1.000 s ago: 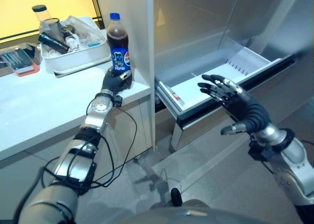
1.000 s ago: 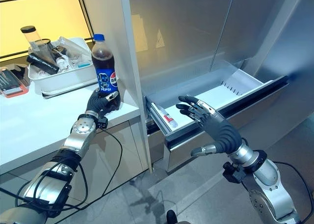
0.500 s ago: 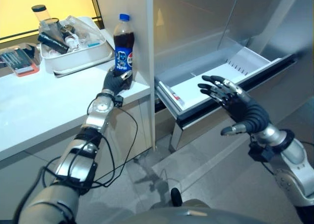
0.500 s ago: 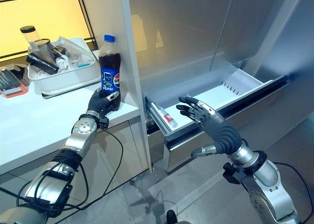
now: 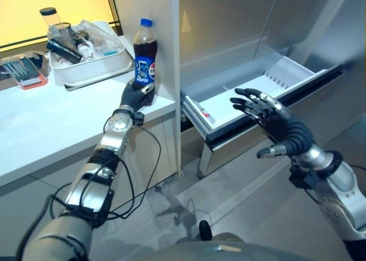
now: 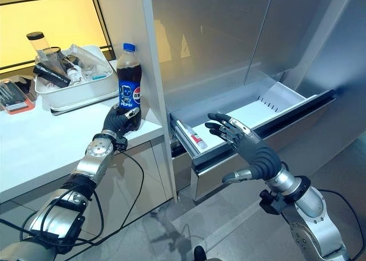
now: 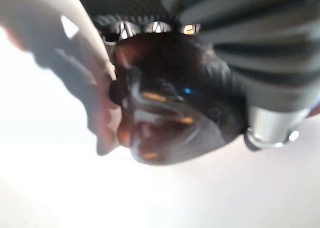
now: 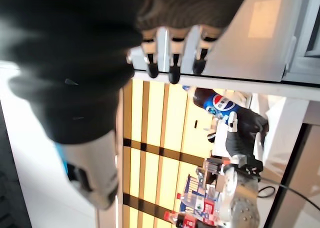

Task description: Take the drinks into the refrigerator

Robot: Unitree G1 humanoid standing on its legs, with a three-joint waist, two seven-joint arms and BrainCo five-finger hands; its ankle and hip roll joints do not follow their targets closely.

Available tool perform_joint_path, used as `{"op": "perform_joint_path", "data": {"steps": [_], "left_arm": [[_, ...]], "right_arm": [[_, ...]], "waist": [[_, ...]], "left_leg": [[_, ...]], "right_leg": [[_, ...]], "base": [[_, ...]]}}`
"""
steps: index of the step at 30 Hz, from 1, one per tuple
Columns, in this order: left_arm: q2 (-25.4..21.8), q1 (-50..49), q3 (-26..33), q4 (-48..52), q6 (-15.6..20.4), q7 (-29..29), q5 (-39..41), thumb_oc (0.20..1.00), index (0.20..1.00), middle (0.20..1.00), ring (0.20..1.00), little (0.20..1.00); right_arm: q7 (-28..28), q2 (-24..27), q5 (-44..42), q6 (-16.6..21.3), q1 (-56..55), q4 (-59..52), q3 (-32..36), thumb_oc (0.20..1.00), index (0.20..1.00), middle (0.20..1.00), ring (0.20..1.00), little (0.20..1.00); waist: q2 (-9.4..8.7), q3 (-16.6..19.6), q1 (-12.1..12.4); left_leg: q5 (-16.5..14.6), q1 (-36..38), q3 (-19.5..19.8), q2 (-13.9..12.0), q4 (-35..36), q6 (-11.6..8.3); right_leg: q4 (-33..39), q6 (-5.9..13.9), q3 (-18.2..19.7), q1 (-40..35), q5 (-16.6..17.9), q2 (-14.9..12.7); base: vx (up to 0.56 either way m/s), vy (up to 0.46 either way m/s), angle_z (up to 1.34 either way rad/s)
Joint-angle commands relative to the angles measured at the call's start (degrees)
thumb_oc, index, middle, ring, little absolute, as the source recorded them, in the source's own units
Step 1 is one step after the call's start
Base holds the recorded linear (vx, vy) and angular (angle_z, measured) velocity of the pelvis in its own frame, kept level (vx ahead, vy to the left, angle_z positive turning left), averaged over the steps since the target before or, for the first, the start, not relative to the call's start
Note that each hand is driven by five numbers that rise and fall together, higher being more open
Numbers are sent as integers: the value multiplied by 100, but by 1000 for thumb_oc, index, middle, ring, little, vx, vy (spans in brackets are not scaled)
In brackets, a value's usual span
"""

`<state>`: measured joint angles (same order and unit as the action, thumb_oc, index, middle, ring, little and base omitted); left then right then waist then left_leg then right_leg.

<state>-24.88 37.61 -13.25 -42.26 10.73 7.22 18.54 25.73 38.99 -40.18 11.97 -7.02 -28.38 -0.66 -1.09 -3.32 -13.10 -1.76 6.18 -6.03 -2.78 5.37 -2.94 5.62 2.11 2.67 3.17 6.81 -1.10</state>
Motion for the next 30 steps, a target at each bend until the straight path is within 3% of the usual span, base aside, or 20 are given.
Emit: {"op": "perform_joint_path", "data": {"steps": [1, 24, 30], "left_arm": [[-190, 415, 258, 594, 696, -146, 570, 200, 200, 200, 200, 200], [-380, -936, 1024, 2890, 1155, -673, 1443, 200, 200, 200, 200, 200], [-322, -1481, 1191, 3761, 1247, -1054, 1667, 200, 200, 200, 200, 200]], "right_arm": [[-29, -171, -150, 219, 70, 56, 291, 1000, 1000, 1000, 1000, 1000], [-84, -394, 174, 325, 76, 731, 510, 1000, 1000, 1000, 1000, 1000], [-202, -490, 44, 326, 113, 1281, 645, 1000, 1000, 1000, 1000, 1000]], "waist": [[-123, 41, 176], [-158, 111, 354], [-193, 130, 432]], "left_leg": [[-259, 267, 400, 166, -37, 173], [-240, 246, 438, 181, -37, 179], [-238, 258, 456, 174, -37, 180]], "right_leg": [[-167, 294, -151, -729, -641, -42], [-130, 286, -209, -776, -601, -81], [-126, 275, -227, -806, -596, -86]], "base": [[0, 0, 0], [0, 0, 0], [-2, -1, -1]]}}
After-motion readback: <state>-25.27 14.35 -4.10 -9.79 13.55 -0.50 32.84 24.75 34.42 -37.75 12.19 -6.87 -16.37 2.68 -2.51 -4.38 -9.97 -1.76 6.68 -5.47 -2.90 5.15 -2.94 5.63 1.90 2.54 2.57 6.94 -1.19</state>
